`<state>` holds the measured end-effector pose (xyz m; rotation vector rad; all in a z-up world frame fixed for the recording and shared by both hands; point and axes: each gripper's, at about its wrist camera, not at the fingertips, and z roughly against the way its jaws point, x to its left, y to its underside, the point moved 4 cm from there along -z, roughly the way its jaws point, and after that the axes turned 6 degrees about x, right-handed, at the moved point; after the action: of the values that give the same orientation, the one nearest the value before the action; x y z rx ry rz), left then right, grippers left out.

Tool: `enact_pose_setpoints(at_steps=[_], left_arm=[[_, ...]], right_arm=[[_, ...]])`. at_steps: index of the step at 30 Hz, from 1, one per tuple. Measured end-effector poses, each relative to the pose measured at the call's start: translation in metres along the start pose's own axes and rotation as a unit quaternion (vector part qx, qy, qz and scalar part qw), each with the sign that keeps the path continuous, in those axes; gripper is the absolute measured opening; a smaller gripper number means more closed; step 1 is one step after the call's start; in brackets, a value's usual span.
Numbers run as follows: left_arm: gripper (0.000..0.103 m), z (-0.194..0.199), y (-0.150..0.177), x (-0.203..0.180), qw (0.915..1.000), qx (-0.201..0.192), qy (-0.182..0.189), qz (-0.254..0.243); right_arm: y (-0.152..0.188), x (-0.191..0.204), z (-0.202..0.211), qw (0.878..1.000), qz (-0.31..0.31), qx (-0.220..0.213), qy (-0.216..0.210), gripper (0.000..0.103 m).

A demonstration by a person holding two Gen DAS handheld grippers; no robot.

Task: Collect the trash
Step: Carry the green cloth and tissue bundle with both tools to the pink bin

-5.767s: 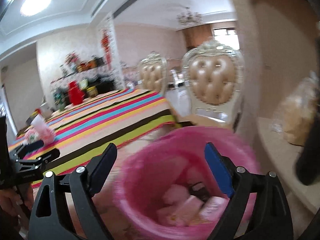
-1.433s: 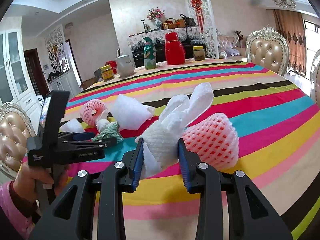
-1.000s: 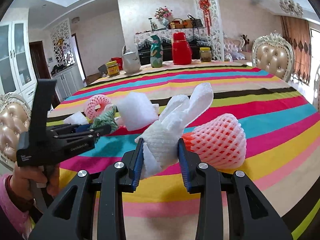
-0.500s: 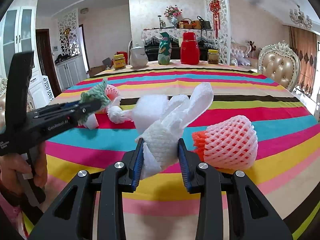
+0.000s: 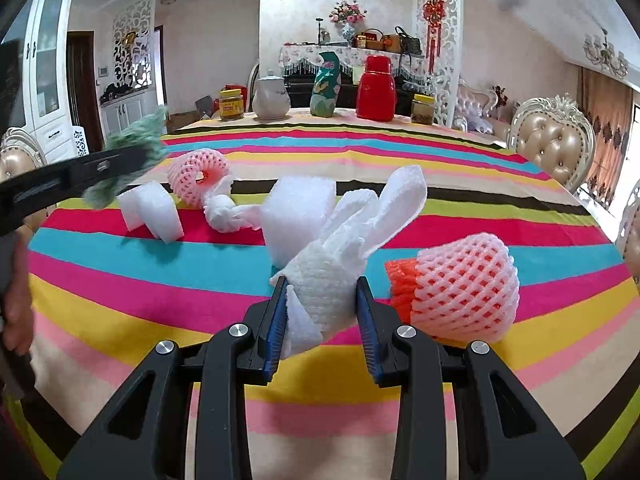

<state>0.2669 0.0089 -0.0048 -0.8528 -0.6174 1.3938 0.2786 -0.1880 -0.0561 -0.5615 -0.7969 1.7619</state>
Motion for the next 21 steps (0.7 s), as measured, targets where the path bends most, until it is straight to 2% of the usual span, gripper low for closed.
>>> enact_pose_setpoints(at_steps=[10,21], left_arm=[[0.032,0.054,0.047,0.002,0.9999,0.0,-0.004,-0.015],[0.034,0.106,0.087,-0.055,0.9981,-0.019,0.015,-0.056]], right_arm=[[0.015,0.019,0.055,0.999,-0.001,-0.035,-0.03,0.033],[0.065,0.014,0.137,0.997,0.012,-0.067,-0.028,0.033]])
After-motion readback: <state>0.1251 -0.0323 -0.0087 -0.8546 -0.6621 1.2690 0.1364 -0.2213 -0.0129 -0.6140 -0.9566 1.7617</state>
